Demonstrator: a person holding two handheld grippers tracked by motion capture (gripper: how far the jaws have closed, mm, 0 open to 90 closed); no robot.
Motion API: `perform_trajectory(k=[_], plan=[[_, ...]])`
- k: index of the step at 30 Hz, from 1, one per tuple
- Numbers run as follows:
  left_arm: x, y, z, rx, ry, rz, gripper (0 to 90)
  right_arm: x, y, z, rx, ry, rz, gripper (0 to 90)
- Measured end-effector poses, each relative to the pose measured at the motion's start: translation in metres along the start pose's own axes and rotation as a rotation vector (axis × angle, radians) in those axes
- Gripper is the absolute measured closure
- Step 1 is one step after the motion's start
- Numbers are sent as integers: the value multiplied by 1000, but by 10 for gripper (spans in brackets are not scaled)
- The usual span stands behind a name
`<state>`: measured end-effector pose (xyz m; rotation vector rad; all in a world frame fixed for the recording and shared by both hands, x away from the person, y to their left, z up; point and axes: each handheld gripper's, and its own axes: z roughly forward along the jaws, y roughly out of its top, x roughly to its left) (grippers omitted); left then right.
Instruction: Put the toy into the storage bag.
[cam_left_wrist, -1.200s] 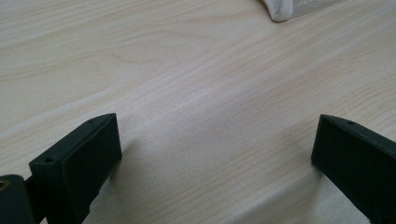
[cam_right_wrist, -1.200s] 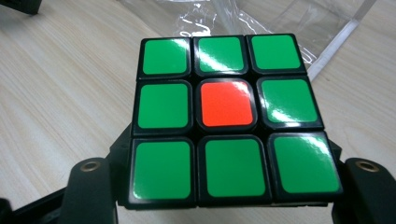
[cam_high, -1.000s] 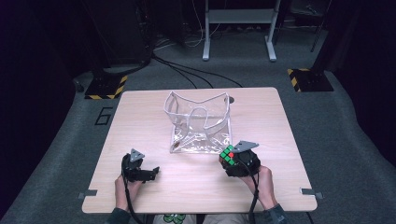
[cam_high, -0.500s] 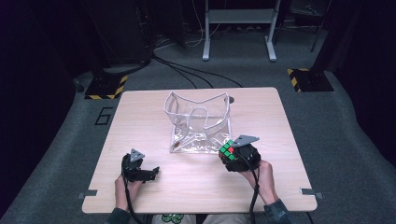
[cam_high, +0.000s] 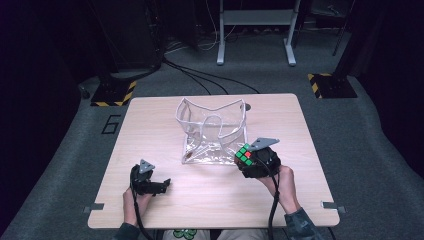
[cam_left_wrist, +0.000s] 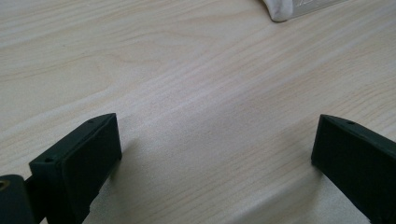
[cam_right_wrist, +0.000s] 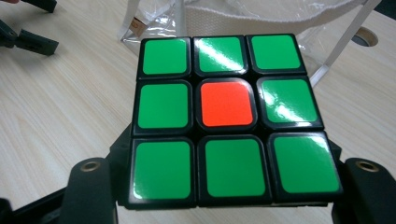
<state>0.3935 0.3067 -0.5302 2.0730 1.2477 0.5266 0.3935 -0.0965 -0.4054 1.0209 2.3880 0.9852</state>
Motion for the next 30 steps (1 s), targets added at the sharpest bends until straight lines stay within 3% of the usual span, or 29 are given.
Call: perform_trajectory(k=[18,24,30], plan=[[0,0,0,0,0,2,15,-6,24,-11,-7,-8,-28,328],[0,0,0,0,1,0,15,-9,33,-15,-17,-7,-57,328],[0,0,0,0,0,1,15,-12,44,-15,-27,-1,-40,328]])
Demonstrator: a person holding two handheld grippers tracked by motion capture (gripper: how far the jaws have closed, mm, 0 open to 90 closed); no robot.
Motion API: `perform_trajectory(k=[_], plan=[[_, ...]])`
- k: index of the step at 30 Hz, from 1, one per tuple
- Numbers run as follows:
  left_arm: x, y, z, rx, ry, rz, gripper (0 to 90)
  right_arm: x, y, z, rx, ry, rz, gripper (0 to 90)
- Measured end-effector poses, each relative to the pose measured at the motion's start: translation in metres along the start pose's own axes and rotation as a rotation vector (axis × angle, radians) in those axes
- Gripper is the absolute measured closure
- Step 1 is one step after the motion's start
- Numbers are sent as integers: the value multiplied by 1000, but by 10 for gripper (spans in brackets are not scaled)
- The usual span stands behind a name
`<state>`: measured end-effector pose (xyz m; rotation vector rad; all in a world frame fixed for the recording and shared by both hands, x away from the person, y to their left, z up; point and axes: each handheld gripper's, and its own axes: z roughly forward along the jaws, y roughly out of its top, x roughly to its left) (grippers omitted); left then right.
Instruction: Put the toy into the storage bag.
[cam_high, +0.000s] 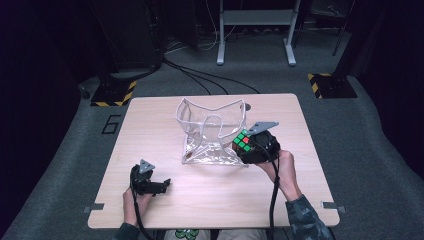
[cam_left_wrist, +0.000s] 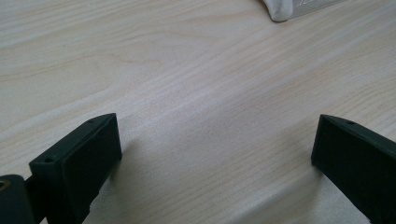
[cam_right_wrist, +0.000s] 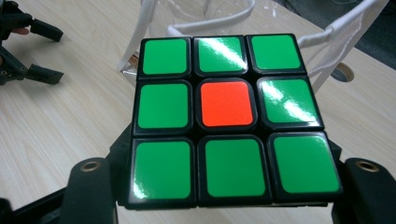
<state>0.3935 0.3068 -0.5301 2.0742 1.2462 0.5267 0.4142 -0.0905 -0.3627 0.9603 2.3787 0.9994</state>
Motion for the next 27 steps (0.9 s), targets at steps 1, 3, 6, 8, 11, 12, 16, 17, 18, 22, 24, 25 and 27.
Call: perform_trajectory(k=[1,3,6,8,11,12,16,17,18,22,24,25,27], plan=[[0,0,0,-1,1,-2,15,0,2,0,-3,2,-2,328],[0,0,0,-1,-2,-6,15,0,6,-1,10,0,9,328],[0,0,0,-2,-1,-6,16,-3,11,0,-2,-2,-11,328],[0,0,0,-1,-2,-5,15,-4,14,-1,-4,-4,-19,328],[0,0,0,-2,-1,-7,16,-5,18,-2,-1,-6,-9,329],[0,0,0,0,0,-3,16,-6,19,-2,-2,-7,-12,329],[-1,0,0,-1,-2,-6,17,-5,24,-4,3,-12,-10,329],[-1,0,0,-2,-2,-7,17,-6,26,-4,3,-12,-14,329],[-1,0,0,-2,-2,-7,17,-7,27,-4,-5,-14,-27,329],[-1,0,0,-2,-2,-7,17,-9,33,-5,-7,-20,-35,329],[-1,0,0,-1,-2,-7,17,-9,36,-6,-9,-22,-35,329],[-1,0,0,-1,-2,-7,17,-10,37,-6,-9,-25,-34,329],[-1,0,0,-2,-2,-7,18,-10,39,-6,0,-26,-21,329]])
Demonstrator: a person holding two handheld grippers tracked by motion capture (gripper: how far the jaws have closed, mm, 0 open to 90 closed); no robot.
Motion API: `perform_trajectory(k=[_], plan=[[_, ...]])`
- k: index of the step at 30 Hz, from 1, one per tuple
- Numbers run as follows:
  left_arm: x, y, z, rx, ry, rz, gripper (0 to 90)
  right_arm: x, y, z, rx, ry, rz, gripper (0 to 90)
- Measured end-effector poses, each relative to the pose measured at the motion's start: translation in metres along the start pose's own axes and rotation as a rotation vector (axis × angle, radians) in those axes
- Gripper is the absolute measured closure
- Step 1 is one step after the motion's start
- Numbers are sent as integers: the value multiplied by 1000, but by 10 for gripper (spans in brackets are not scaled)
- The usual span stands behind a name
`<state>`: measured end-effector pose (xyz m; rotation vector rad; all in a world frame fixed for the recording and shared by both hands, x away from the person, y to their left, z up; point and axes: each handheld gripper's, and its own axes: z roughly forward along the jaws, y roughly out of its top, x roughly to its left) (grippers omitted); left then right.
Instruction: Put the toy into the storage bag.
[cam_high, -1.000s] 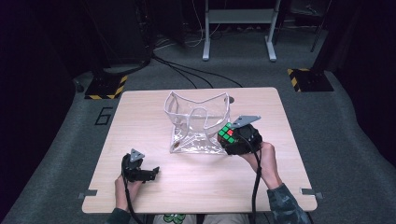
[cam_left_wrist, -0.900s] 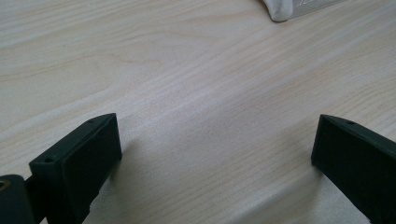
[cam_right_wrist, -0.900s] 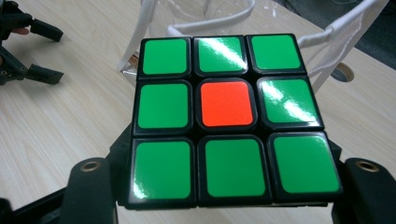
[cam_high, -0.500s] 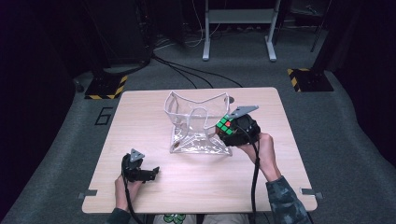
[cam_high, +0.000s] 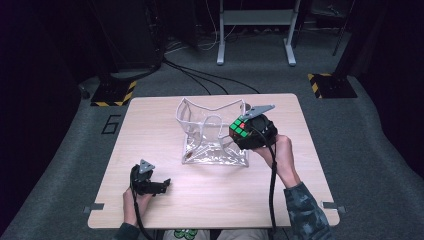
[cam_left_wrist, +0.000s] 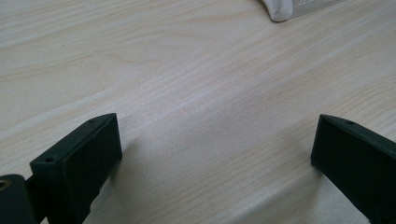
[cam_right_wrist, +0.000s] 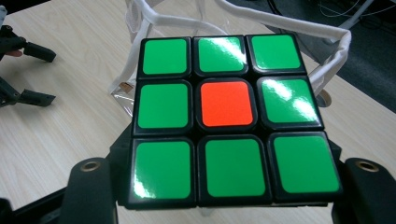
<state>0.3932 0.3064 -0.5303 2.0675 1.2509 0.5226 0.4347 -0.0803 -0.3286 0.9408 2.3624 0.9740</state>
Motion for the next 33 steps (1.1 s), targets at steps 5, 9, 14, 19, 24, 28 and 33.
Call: perform_trajectory(k=[5,9,14,19,24,28,33], plan=[[0,0,0,2,1,5,17,-3,6,1,1,-4,-14,329],[0,0,0,1,1,5,18,-5,10,2,-5,-7,-20,329],[0,0,0,2,1,5,18,-6,16,4,4,-10,-20,329],[0,0,0,2,1,5,18,-9,22,6,2,-11,-24,329],[0,0,0,-1,-3,5,19,-12,26,10,7,-9,-17,329],[0,0,0,-5,-4,0,20,-13,29,14,12,-8,-11,329],[0,0,0,-3,-5,-1,20,-14,34,15,9,-8,-5,329]])
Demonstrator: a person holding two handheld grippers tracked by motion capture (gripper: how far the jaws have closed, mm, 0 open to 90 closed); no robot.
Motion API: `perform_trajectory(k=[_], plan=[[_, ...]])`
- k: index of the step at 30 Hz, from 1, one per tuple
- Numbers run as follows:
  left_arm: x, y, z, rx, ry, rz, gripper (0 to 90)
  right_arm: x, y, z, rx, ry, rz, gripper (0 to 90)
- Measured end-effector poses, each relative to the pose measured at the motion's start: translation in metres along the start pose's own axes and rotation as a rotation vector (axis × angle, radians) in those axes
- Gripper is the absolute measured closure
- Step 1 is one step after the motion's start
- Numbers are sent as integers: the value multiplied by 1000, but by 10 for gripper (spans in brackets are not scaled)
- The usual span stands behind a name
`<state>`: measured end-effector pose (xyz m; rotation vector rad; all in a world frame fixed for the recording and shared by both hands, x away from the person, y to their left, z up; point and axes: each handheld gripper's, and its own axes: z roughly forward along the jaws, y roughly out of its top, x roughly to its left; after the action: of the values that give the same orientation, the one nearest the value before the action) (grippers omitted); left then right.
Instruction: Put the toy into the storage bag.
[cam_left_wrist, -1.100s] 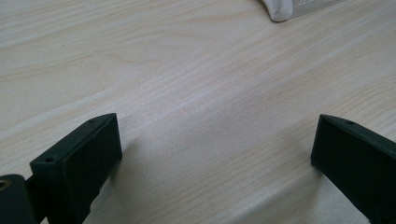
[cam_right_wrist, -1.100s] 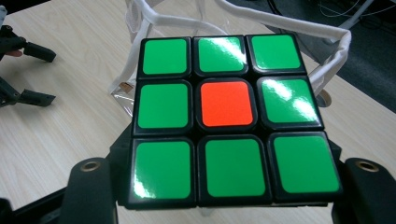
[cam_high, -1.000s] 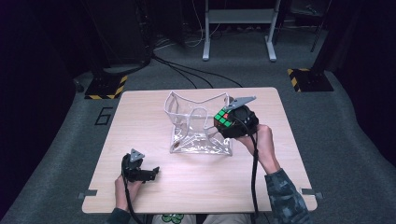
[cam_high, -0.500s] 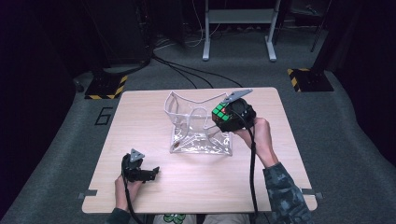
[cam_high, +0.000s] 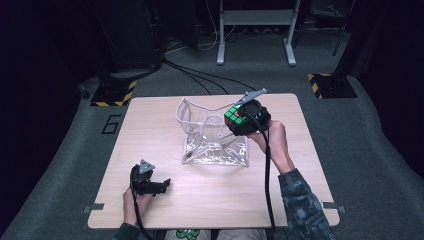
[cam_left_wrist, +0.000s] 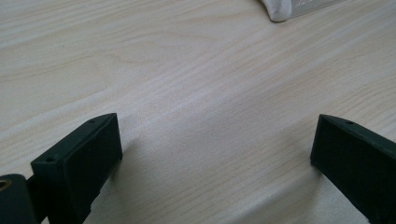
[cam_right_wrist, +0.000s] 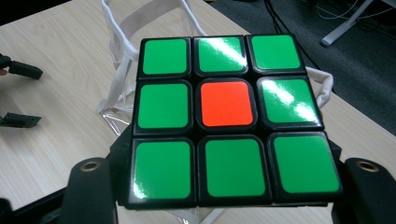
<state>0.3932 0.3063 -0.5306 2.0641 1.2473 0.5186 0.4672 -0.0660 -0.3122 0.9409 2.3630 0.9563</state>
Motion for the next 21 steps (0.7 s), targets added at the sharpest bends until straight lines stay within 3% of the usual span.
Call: perform_trajectory(k=[11,21], plan=[[0,0,0,-4,0,-5,21,-4,10,9,9,1,-11,329],[0,0,0,-4,0,-3,23,-9,16,28,27,21,-2,329]])
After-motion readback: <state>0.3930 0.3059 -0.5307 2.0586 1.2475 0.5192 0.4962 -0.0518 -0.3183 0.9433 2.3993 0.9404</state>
